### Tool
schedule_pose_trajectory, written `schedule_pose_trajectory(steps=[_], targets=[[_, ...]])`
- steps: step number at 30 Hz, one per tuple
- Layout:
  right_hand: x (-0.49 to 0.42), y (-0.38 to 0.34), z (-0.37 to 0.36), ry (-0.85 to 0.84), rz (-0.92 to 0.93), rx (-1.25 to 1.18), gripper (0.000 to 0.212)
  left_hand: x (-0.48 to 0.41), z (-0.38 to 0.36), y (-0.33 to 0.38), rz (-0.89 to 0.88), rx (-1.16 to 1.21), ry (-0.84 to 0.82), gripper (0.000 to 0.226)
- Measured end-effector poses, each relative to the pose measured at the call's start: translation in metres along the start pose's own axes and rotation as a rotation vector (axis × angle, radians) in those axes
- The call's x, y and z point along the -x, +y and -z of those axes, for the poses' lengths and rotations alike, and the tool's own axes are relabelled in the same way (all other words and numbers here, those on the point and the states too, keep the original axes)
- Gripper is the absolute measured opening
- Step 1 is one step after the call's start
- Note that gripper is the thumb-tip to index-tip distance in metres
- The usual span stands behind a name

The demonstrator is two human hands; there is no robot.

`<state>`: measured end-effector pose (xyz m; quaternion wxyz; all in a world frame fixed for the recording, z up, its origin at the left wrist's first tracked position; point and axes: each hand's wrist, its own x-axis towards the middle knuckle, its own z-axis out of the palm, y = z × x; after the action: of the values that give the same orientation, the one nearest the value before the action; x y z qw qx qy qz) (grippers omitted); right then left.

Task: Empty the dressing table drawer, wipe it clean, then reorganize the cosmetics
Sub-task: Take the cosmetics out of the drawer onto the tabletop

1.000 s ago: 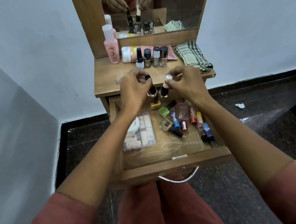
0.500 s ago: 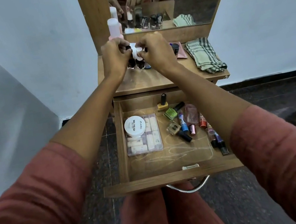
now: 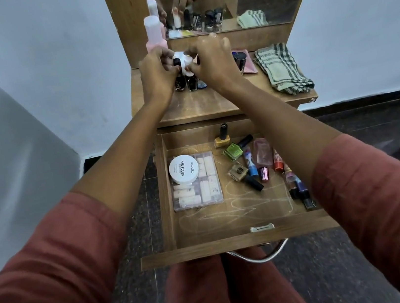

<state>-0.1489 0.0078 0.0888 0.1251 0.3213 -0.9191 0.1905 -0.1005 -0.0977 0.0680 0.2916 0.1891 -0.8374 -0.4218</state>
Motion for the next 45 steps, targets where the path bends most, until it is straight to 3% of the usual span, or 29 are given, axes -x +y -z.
schedule_pose_trajectory(steps=[5, 9, 17, 26, 29, 32, 39, 45], targets=[[0.011, 0.003, 0.009, 0.034, 0.036, -0.06, 0.031, 0.014, 0.004, 0.004, -0.002, 0.024, 0.044, 0.021], [0.033, 0.012, 0.022, 0.085, 0.031, -0.2, 0.018, 0.041, 0.0, 0.012, -0.022, 0.089, 0.045, 0.021], [0.11, 0.049, 0.043, -0.134, -0.1, -0.279, 0.016, 0.125, -0.037, 0.019, -0.023, 0.106, -0.263, 0.019], [0.194, 0.096, 0.046, -0.516, -0.395, 0.003, 0.016, 0.188, -0.077, 0.015, -0.23, -0.095, -0.749, 0.022], [0.214, 0.094, 0.045, -0.607, -0.484, 0.143, 0.026, 0.199, -0.088, 0.015, -0.267, -0.186, -0.926, 0.026], [0.226, 0.091, 0.039, -0.679, -0.508, 0.23, 0.029, 0.206, -0.1, 0.015, -0.424, -0.269, -1.044, 0.034], [0.23, 0.091, 0.022, -0.755, -0.496, 0.23, 0.031, 0.203, -0.12, 0.006, -0.758, -0.39, -1.074, 0.042], [0.23, 0.088, 0.021, -0.717, -0.52, 0.273, 0.032, 0.201, -0.121, 0.007, -0.85, -0.46, -1.116, 0.033]])
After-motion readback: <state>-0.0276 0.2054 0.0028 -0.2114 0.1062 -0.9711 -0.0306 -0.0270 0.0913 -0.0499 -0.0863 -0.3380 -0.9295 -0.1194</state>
